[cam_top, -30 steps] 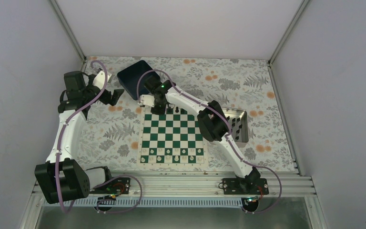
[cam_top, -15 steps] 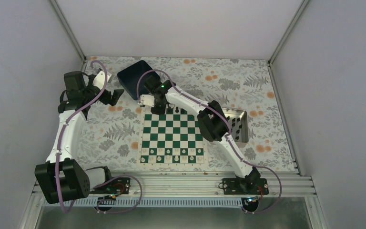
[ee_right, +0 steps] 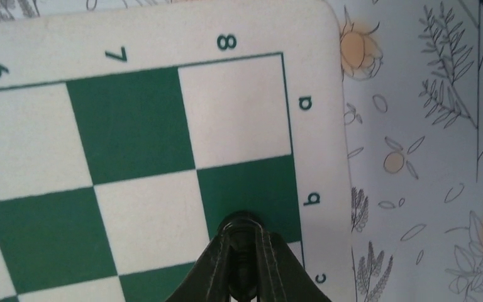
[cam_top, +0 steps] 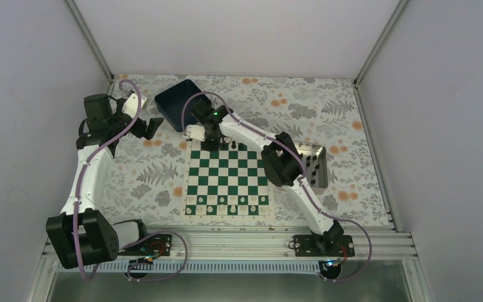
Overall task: Set up the chess pieces on the board
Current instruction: Place the chess piece on the chessboard.
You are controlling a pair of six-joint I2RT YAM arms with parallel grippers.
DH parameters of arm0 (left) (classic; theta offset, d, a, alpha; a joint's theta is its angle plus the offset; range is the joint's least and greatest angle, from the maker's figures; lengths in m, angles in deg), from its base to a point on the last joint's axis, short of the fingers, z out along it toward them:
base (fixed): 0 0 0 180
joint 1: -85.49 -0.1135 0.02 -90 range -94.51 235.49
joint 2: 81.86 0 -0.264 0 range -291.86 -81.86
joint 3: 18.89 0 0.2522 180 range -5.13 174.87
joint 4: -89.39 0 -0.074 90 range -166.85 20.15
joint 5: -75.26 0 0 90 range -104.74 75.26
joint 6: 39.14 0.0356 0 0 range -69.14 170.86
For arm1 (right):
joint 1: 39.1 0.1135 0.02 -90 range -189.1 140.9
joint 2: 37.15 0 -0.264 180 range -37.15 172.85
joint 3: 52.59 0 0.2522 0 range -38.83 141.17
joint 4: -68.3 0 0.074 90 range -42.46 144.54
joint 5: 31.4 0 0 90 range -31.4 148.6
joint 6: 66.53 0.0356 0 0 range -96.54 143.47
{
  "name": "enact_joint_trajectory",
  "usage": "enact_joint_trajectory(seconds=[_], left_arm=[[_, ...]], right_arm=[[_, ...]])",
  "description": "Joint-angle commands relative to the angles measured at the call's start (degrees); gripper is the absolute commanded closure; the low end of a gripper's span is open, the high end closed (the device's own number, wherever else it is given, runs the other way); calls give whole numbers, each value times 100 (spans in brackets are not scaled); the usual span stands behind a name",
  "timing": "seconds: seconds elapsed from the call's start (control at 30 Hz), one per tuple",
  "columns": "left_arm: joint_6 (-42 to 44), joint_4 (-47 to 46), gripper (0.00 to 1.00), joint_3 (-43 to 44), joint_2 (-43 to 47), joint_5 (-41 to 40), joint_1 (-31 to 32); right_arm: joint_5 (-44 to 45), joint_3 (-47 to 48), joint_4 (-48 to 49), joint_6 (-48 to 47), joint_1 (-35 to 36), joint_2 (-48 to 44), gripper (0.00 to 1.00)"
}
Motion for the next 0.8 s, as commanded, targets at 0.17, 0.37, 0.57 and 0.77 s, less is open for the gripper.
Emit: enact_joint_trajectory(seconds=[0.17,0.37,0.57,0.77], left_arm=[[31,-31,0,-37,-14,133,-24],[32,-17,0,-30,-3,143,-24],[32,-20,0,-28,-15,151,-24],[36,-13,0,-28,-30,151,-25]], right_arm=[[19,-511,-53,-7,-194,-646,91],[12,-496,-104,-18,-278,-604,91],[-6,-494,-132,-14,-279,-543,90],[-95,-472,-150,-4,-272,-467,90]])
